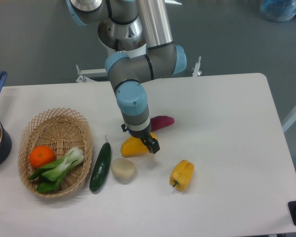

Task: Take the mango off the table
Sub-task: 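Lift the held mango up and away from the table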

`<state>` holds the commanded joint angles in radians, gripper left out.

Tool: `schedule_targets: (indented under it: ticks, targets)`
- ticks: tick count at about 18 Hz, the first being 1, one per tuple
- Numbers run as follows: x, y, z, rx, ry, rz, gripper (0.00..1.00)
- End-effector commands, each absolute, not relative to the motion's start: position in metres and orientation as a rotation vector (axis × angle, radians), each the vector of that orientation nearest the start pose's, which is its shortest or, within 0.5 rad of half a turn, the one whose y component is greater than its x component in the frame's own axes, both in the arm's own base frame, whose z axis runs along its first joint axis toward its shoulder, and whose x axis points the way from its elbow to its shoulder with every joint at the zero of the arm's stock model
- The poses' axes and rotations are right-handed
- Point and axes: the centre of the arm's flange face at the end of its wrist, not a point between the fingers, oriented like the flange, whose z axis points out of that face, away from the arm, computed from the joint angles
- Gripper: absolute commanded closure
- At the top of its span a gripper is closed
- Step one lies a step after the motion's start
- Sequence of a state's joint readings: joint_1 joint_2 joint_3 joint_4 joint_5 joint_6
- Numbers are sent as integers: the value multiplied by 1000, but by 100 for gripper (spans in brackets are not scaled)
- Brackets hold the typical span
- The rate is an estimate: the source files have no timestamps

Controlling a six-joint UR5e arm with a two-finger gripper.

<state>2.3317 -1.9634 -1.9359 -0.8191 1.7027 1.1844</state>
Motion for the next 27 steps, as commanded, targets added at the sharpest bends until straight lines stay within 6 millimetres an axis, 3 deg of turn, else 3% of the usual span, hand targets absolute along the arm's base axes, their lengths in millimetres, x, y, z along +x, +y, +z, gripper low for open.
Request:
schedule_targets:
  ticks: [4,5,8,14,20,22,27]
  targets:
    - [-291,486,187,-3192,577,130,68]
    - [-291,486,190,-3190,575,136,70]
    - [-301,487,214,-3157,545,182,70]
    - [-345,450,264,-3119,391,265,63]
    - [-430,415,320,-2990,158,333,66]
    - [-451,404,329,-2977,141,358,66]
    - [-466,403,346,-2969,159,414,63]
